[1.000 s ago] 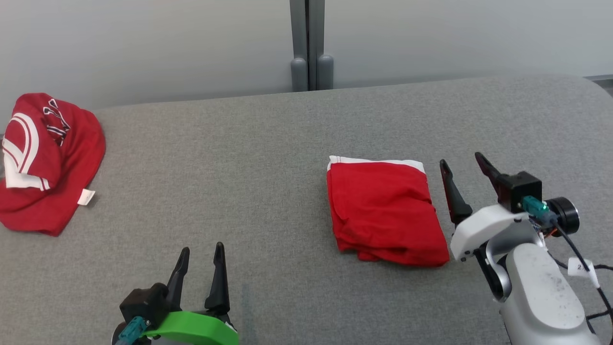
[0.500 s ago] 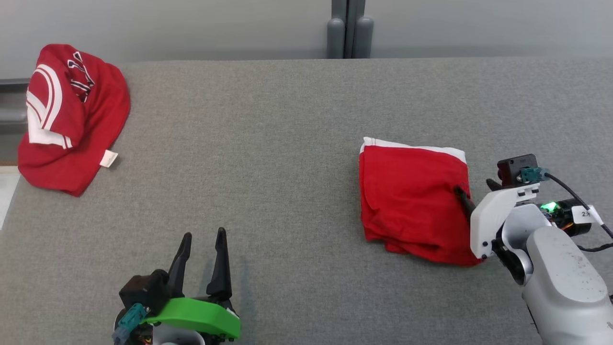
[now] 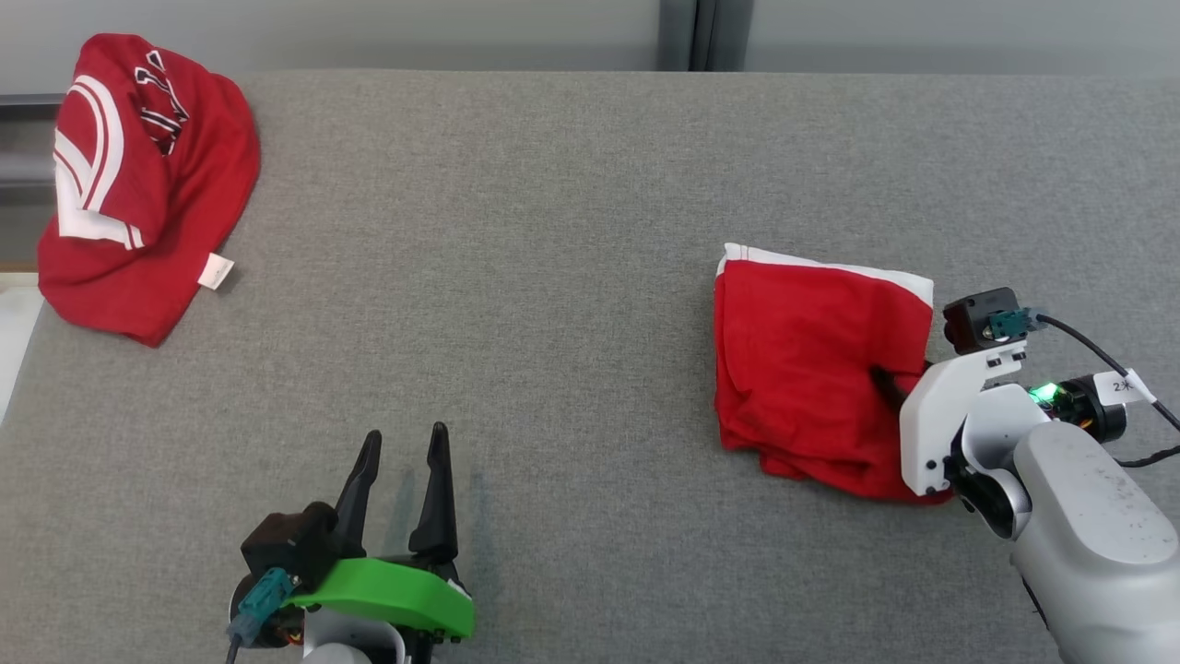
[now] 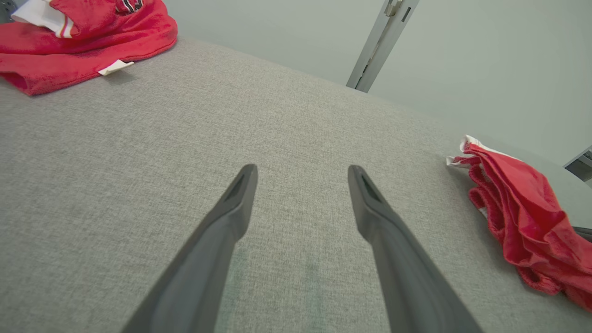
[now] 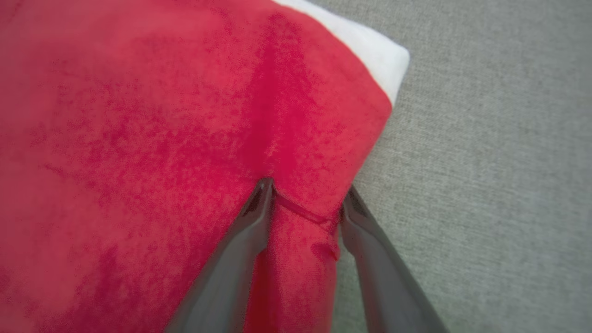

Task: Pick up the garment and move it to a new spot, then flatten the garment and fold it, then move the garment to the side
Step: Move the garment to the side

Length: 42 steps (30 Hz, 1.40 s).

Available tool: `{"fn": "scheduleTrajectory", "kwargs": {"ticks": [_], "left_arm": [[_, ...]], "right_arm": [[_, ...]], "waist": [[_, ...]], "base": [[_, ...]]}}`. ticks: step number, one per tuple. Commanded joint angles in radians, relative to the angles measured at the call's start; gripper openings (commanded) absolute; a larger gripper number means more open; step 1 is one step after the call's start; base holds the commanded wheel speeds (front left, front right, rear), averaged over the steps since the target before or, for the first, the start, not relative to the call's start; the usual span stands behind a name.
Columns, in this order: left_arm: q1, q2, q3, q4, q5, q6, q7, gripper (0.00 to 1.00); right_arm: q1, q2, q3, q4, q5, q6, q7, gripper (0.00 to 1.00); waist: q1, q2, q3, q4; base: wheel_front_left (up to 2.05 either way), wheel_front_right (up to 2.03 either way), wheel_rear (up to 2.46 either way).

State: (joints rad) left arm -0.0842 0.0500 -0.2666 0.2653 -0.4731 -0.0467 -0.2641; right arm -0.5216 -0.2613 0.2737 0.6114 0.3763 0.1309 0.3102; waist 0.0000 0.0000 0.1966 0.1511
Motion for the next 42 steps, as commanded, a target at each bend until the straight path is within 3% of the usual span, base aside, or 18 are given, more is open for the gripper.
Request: {"fn": "scheduleTrajectory", "kwargs": {"ticks": [1, 8, 16, 24, 28, 35, 42], "left_arm": [[-0.016, 0.001, -0.001, -0.003, 0.012, 0.000, 0.000, 1.00], [-0.043, 0.001, -0.004, -0.020, 0.031, -0.012, 0.000, 1.00], [-0.111, 0.003, -0.008, -0.028, 0.092, -0.032, 0.000, 1.00], [-0.191, 0.033, -0.030, -0.025, 0.137, -0.050, 0.003, 1.00], [-0.217, 0.047, -0.046, -0.029, 0.147, -0.055, 0.015, 1.00], [-0.237, 0.061, -0.058, -0.050, 0.149, -0.056, 0.035, 1.00], [-0.249, 0.061, -0.068, -0.091, 0.144, -0.047, 0.048, 1.00]], "right_arm": [[-0.003, 0.003, 0.013, 0.010, 0.004, -0.001, -0.013, 0.00], [-0.073, -0.026, 0.018, 0.021, -0.026, -0.001, -0.107, 0.00], [-0.136, -0.056, -0.041, 0.051, -0.053, -0.001, -0.185, 0.00], [-0.166, -0.043, -0.132, 0.091, -0.062, -0.001, -0.270, 0.00], [-0.178, -0.026, -0.167, 0.118, -0.064, -0.001, -0.307, 0.00], [-0.238, -0.017, -0.190, 0.163, -0.073, -0.001, -0.334, 0.00], [-0.370, -0.089, -0.222, 0.227, -0.115, -0.001, -0.311, 0.00]], "waist": [[0.0000, 0.0000, 0.008, -0.013], [0.0000, 0.0000, 0.050, -0.099], [0.0000, 0.0000, 0.142, -0.274], [0.0000, 0.0000, 0.236, -0.446], [0.0000, 0.0000, 0.264, -0.489], [0.0000, 0.0000, 0.294, -0.488], [0.0000, 0.0000, 0.337, -0.402]], "base": [[0.00, 0.00, 0.00], [0.00, 0.00, 0.00], [0.00, 0.00, 0.00], [0.00, 0.00, 0.00], [0.00, 0.00, 0.00], [0.00, 0.00, 0.00], [0.00, 0.00, 0.00]]}}
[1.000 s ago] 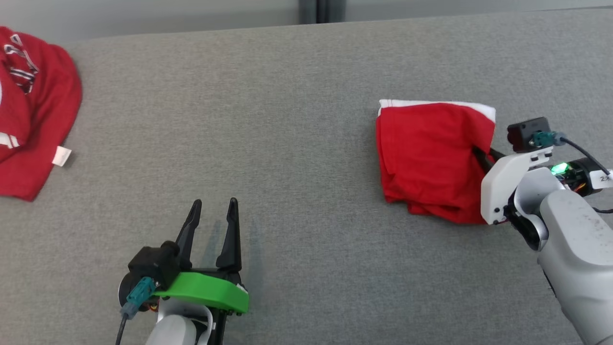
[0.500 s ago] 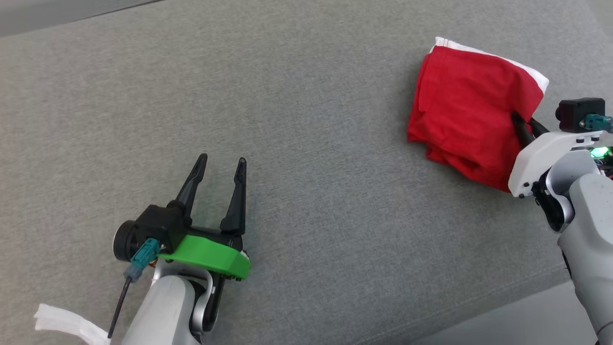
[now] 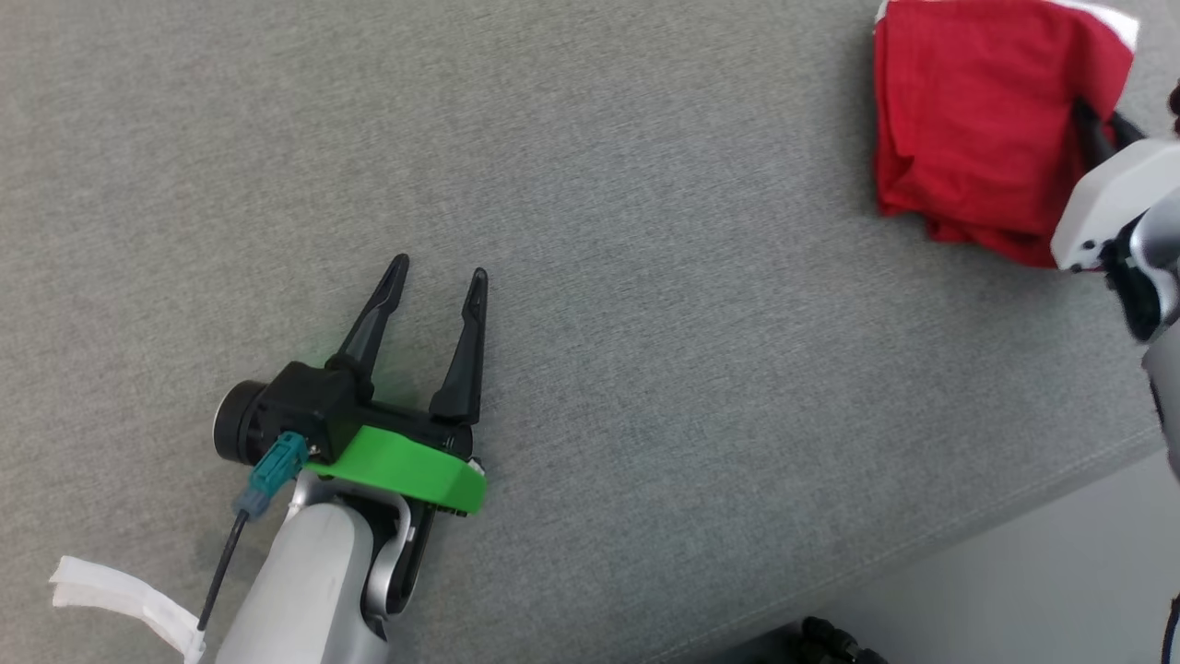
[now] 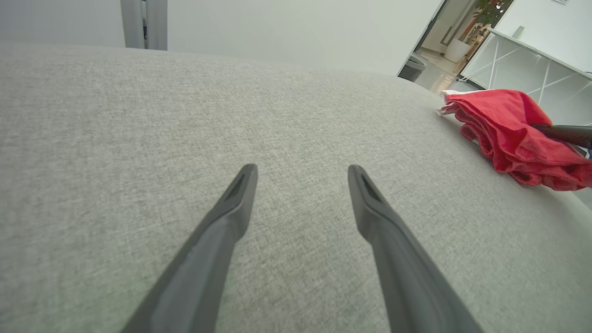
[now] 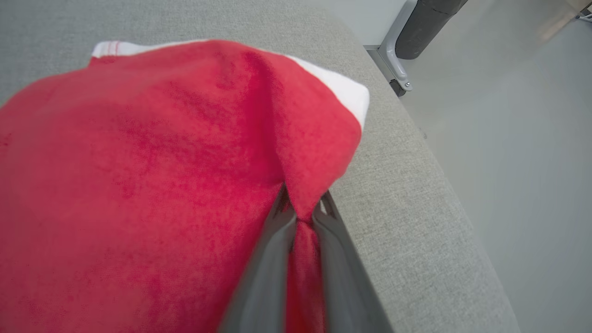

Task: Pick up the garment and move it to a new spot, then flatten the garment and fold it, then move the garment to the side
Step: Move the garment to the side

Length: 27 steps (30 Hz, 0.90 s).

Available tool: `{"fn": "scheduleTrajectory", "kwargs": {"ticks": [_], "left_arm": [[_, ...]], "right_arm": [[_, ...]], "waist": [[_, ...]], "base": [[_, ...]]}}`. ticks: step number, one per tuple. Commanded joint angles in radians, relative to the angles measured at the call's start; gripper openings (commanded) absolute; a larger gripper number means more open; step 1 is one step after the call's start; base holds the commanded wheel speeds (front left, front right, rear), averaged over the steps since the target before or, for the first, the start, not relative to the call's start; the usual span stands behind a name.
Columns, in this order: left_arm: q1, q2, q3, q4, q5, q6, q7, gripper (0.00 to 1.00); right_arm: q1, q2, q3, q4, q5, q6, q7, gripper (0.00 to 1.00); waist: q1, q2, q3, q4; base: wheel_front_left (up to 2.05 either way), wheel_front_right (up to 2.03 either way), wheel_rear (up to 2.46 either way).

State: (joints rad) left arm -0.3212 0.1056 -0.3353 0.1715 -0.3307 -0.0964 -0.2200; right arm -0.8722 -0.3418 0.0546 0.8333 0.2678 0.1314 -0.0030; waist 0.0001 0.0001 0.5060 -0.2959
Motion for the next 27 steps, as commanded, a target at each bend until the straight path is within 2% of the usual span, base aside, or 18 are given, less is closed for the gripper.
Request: {"fn": "scheduleTrajectory", "kwargs": {"ticks": [1, 8, 14, 15, 16, 17, 22, 27], "left_arm": [[-0.014, 0.005, 0.000, -0.003, 0.001, 0.004, 0.005, 1.00], [-0.024, 0.002, -0.008, -0.047, -0.002, 0.013, 0.001, 1.00], [-0.034, -0.001, -0.020, -0.073, 0.005, 0.017, -0.007, 1.00], [-0.035, -0.002, -0.023, -0.074, 0.003, 0.017, -0.006, 1.00], [-0.034, -0.003, -0.026, -0.075, 0.002, 0.018, -0.008, 1.00], [-0.034, -0.004, -0.027, -0.075, 0.001, 0.019, -0.008, 1.00], [-0.033, -0.009, -0.030, -0.068, -0.011, 0.023, -0.016, 1.00], [-0.029, -0.011, -0.024, -0.061, -0.018, 0.025, -0.024, 1.00]], "right_arm": [[-0.037, -0.020, -0.006, 0.014, -0.015, -0.002, 0.005, 0.00], [-0.177, -0.135, -0.029, 0.084, -0.089, -0.002, 0.042, 0.00], [-0.270, -0.201, -0.030, 0.136, -0.129, -0.002, 0.048, 0.00], [-0.278, -0.207, -0.032, 0.143, -0.134, -0.002, 0.046, 0.08], [-0.290, -0.216, -0.036, 0.151, -0.145, -0.002, 0.043, 0.30], [-0.297, -0.223, -0.040, 0.158, -0.154, -0.002, 0.035, 0.99], [-0.316, -0.235, -0.067, 0.191, -0.198, -0.002, -0.011, 1.00], [-0.322, -0.211, -0.081, 0.205, -0.221, -0.002, -0.054, 1.00]], "waist": [[-0.0001, -0.0001, 0.034, 0.059], [-0.0001, -0.0001, 0.091, 0.159], [-0.0001, -0.0001, 0.133, 0.207], [-0.0001, -0.0001, 0.136, 0.212], [-0.0001, -0.0001, 0.139, 0.218], [-0.0001, -0.0001, 0.141, 0.221], [-0.0001, -0.0001, 0.138, 0.232], [-0.0001, -0.0001, 0.115, 0.224]], "base": [[0.00, 0.00, 0.00], [0.00, 0.00, 0.00], [0.00, 0.00, 0.00], [0.00, 0.00, 0.00], [0.00, 0.00, 0.00], [0.00, 0.00, 0.00], [0.00, 0.00, 0.00], [0.00, 0.00, 0.00]]}}
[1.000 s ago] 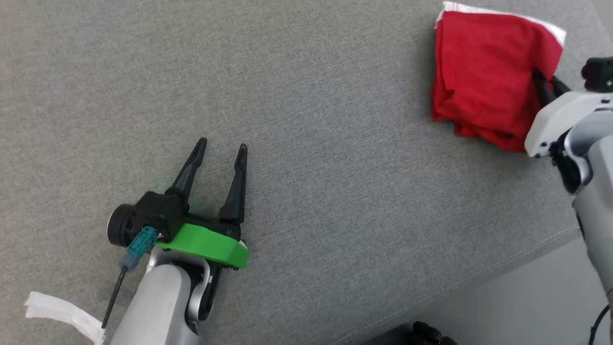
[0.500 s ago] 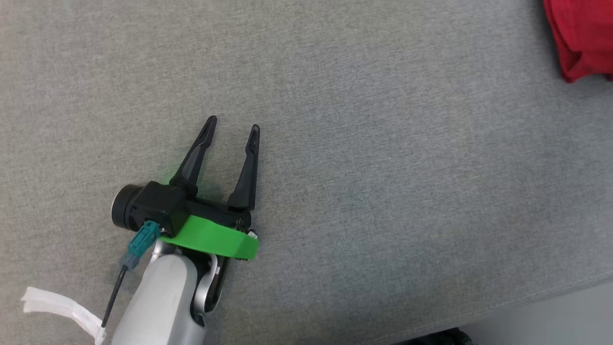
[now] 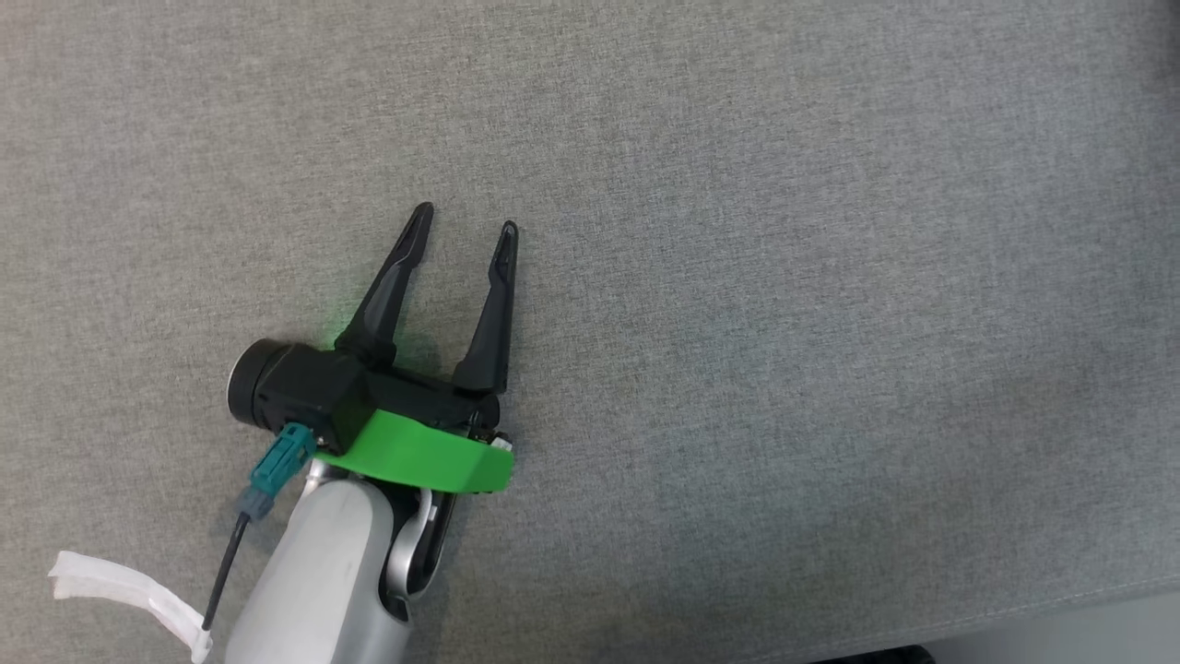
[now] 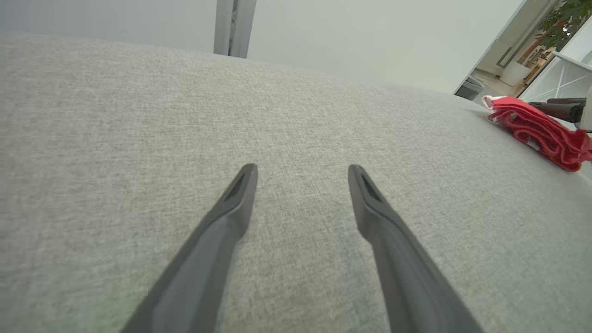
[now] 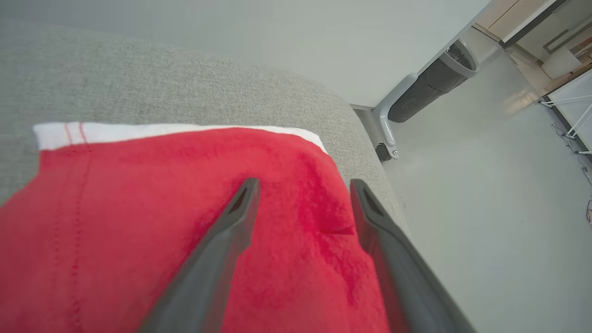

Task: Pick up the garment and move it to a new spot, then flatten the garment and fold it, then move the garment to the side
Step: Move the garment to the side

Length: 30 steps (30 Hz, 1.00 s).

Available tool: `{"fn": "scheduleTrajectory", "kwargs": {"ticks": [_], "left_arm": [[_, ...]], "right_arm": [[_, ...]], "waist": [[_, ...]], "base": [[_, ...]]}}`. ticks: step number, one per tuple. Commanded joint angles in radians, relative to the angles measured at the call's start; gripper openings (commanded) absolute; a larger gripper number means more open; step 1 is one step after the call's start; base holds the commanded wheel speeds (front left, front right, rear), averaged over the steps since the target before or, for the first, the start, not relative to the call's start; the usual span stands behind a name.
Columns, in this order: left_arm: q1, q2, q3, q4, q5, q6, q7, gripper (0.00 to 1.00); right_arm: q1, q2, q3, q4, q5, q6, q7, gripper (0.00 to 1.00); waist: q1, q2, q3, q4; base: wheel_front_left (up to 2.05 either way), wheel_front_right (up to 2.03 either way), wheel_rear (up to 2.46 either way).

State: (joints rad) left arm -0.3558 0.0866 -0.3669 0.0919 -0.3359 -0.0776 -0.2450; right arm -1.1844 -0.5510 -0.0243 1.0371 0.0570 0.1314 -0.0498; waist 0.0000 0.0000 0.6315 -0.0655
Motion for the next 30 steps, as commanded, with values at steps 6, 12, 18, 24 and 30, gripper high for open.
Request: {"fn": "scheduleTrajectory", "kwargs": {"ticks": [6, 12, 18, 24, 30], "left_arm": [[0.008, 0.004, 0.021, 0.032, -0.023, 0.007, -0.011, 1.00], [0.026, 0.003, 0.063, 0.053, -0.038, 0.015, -0.019, 1.00], [0.063, 0.006, 0.128, 0.082, -0.049, 0.030, -0.021, 1.00], [0.132, 0.000, 0.195, 0.102, -0.043, 0.029, -0.020, 1.00], [0.223, -0.011, 0.256, 0.128, -0.052, 0.013, -0.020, 1.00]], "right_arm": [[-0.006, 0.053, 0.003, -0.005, 0.000, -0.002, -0.055, 1.00], [0.020, 0.114, 0.048, -0.019, -0.003, -0.002, -0.107, 1.00], [0.074, 0.205, 0.083, -0.018, -0.001, -0.002, -0.166, 1.00], [0.181, 0.310, 0.113, -0.040, 0.000, -0.002, -0.207, 1.00], [0.329, 0.385, 0.109, -0.122, 0.016, -0.002, -0.216, 1.00]], "waist": [[0.0000, 0.0000, -0.061, -0.019], [0.0000, 0.0000, -0.155, -0.020], [0.0000, 0.0000, -0.268, -0.013], [0.0000, 0.0000, -0.379, 0.002], [0.0000, 0.0000, -0.457, 0.015]], "base": [[0.00, 0.00, 0.00], [0.00, 0.00, 0.00], [0.00, 0.00, 0.00], [0.00, 0.00, 0.00], [0.00, 0.00, 0.00]]}}
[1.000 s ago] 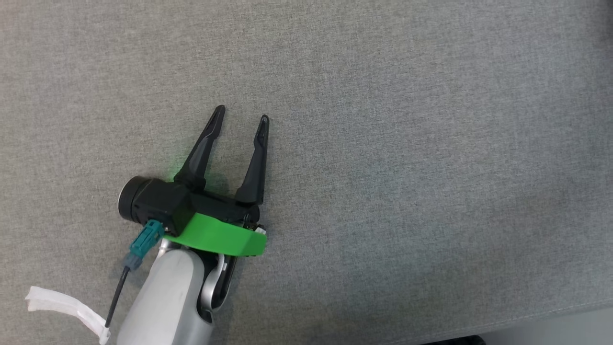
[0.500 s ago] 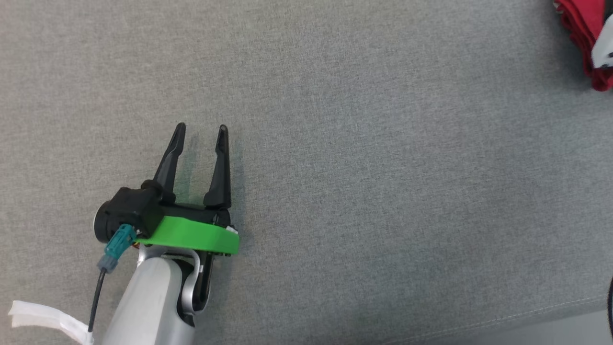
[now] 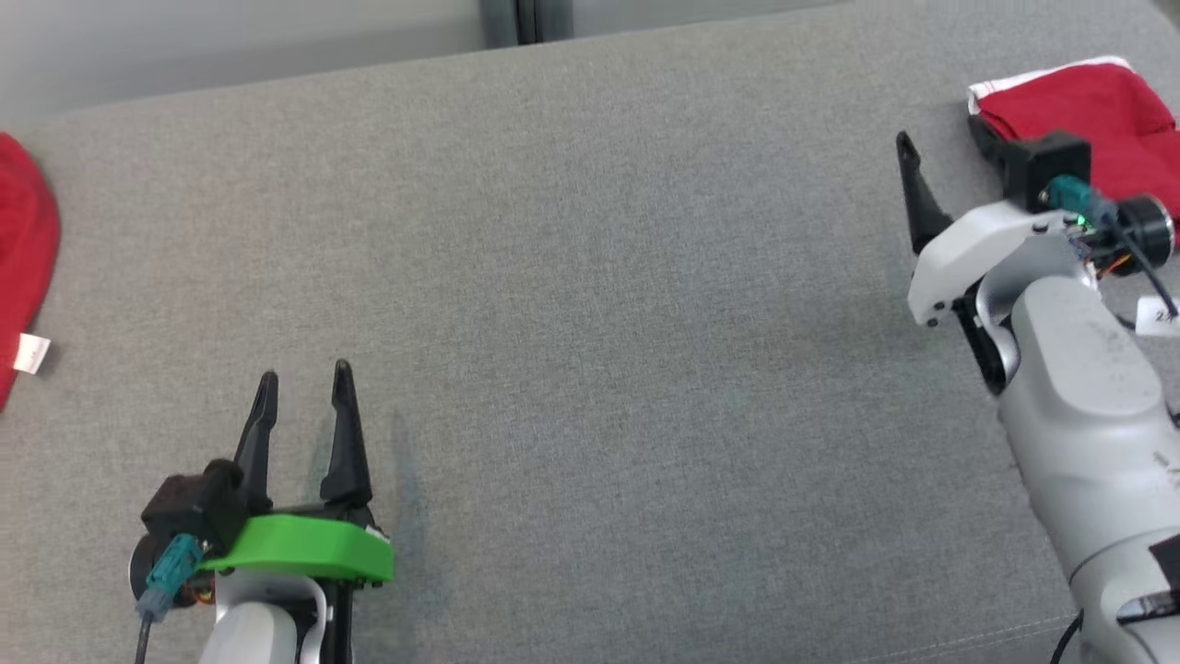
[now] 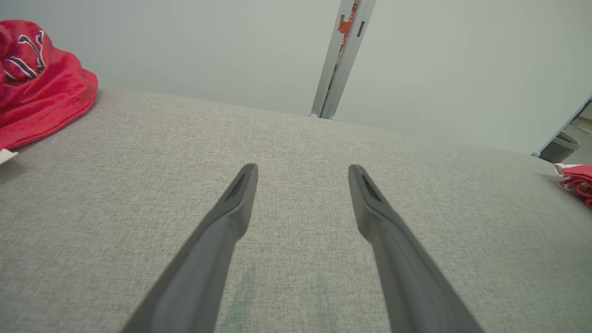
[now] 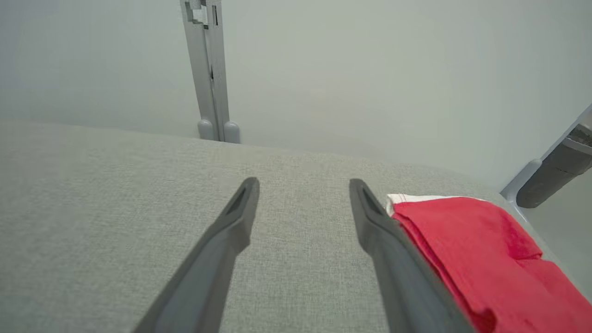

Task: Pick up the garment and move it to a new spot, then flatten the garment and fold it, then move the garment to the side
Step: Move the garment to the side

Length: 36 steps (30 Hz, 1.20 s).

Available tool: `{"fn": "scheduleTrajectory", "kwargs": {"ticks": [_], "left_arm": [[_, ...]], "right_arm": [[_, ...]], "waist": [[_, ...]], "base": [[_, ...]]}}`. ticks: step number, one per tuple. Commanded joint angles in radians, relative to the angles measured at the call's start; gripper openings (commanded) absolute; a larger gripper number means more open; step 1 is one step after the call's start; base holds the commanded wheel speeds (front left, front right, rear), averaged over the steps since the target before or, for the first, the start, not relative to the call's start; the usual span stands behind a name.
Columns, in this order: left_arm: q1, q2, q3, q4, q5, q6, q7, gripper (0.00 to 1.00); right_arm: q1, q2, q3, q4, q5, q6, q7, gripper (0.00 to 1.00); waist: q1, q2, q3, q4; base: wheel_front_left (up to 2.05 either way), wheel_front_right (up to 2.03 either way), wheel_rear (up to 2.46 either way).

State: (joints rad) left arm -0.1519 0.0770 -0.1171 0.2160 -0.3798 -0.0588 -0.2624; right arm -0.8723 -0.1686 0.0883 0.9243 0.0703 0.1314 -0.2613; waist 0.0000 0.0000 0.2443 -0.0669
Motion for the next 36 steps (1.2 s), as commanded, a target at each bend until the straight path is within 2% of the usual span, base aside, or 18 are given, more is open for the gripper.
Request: {"fn": "scheduleTrajectory", "kwargs": {"ticks": [1, 8, 12, 19, 26, 36], "left_arm": [[0.033, -0.002, 0.015, 0.006, -0.009, -0.007, -0.003, 1.00], [0.154, -0.016, 0.081, 0.001, -0.029, -0.019, -0.003, 1.00], [0.209, -0.022, 0.085, 0.000, -0.020, -0.023, -0.003, 1.00], [0.249, -0.026, 0.068, -0.002, -0.016, -0.009, -0.003, 1.00], [0.249, -0.026, 0.036, -0.010, -0.039, 0.009, -0.003, 1.00], [0.254, -0.026, 0.022, -0.008, -0.033, 0.015, -0.003, 1.00]], "right_arm": [[0.045, 0.013, -0.015, -0.032, 0.007, -0.002, -0.004, 1.00], [0.298, 0.097, -0.096, -0.221, -0.031, -0.002, -0.004, 1.00], [0.427, 0.113, -0.122, -0.312, -0.034, -0.002, -0.005, 1.00], [0.604, 0.116, -0.081, -0.442, 0.073, -0.002, -0.005, 1.00], [0.696, 0.116, -0.055, -0.536, 0.107, -0.002, -0.005, 1.00], [0.736, 0.116, -0.044, -0.562, 0.114, -0.002, -0.005, 1.00]], "waist": [[0.0000, 0.0000, -0.080, 0.017], [0.0000, 0.0000, -0.148, 0.011], [0.0000, 0.0000, -0.178, 0.009], [0.0000, 0.0000, -0.223, 0.015], [0.0000, 0.0000, -0.239, 0.017], [0.0000, 0.0000, -0.245, 0.023]], "base": [[0.00, 0.00, 0.00], [0.00, 0.00, 0.00], [0.00, 0.00, 0.00], [0.00, 0.00, 0.00], [0.00, 0.00, 0.00], [0.00, 0.00, 0.00]]}}
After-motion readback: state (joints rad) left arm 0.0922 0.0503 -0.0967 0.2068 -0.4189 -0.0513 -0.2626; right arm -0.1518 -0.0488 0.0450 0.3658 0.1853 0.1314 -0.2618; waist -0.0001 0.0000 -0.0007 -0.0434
